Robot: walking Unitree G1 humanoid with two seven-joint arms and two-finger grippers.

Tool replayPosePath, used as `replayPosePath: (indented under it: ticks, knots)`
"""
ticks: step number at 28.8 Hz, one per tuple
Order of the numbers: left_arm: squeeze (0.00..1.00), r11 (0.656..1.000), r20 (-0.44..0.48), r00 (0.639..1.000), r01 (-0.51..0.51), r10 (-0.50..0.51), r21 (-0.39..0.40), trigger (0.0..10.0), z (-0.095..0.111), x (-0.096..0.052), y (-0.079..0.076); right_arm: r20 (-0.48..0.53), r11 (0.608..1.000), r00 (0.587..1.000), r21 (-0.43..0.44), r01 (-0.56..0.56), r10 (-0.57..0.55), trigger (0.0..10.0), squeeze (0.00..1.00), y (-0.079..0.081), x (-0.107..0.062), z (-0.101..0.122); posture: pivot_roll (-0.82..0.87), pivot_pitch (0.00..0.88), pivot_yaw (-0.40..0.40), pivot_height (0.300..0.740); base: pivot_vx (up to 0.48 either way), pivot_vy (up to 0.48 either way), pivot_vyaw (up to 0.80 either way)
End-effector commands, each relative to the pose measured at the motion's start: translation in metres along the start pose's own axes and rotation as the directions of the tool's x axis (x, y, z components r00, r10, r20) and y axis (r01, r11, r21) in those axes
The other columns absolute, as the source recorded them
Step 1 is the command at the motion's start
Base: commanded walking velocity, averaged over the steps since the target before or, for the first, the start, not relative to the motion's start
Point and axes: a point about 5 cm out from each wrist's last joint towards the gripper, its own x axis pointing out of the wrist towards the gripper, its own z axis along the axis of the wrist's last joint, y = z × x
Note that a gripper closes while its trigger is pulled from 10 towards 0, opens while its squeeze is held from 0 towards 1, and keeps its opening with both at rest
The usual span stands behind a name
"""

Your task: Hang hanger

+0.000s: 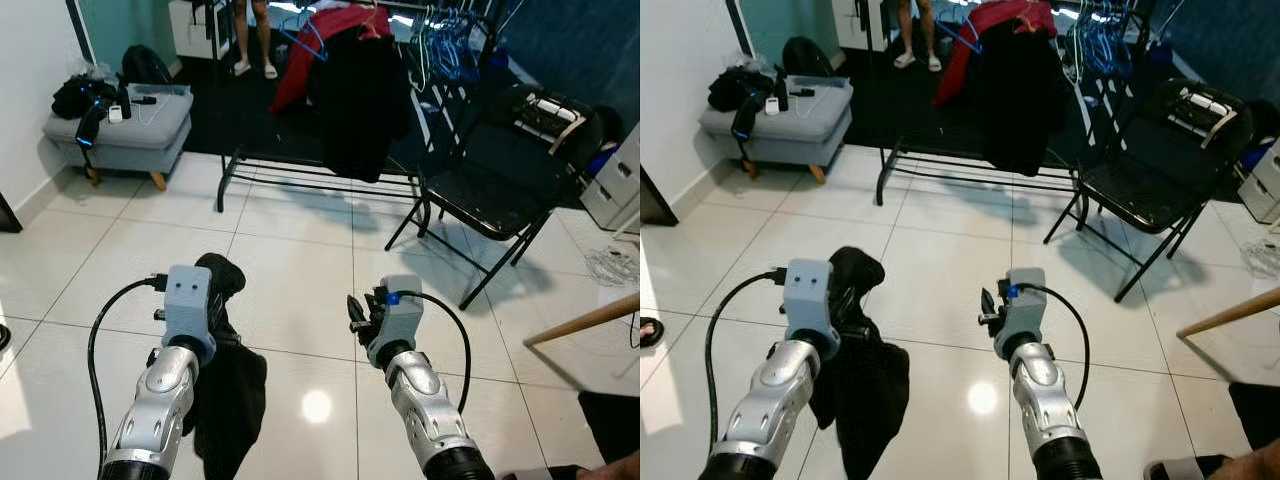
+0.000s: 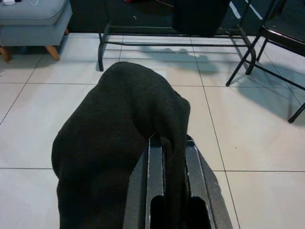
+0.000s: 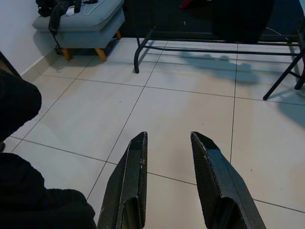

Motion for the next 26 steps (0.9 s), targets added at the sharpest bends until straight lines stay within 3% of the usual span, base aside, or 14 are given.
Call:
replayPosePath:
  ticks: [1,12,26]
  knots:
    - [0.00,1.000,0.043,0.999,0.017,-0.016,-0.013,10.0,0.0067,0.0003,-0.0048,0.009,1.000,1.000,0.006,0.005,-0.005,10.0,0.00,-0.0024,-0.0008,0.0007,-0.02,0.117,-0.067,0.740,0.322,0.000,0.00]
    - [0.00,0.999,0.069,0.997,0.039,-0.037,-0.025,10.0,0.0121,0.0015,-0.0101,0.016,1.000,1.000,-0.017,-0.017,0.018,10.0,0.00,-0.0004,-0.0011,0.0015,-0.02,0.101,-0.070,0.740,0.343,0.000,0.00]
    - [0.00,0.998,0.084,0.994,0.067,-0.066,-0.012,10.0,0.0146,0.0029,-0.0140,0.027,1.000,1.000,0.009,-0.003,0.003,10.0,0.00,-0.0023,-0.0022,0.0011,-0.02,0.082,-0.063,0.740,0.353,0.000,-0.72]
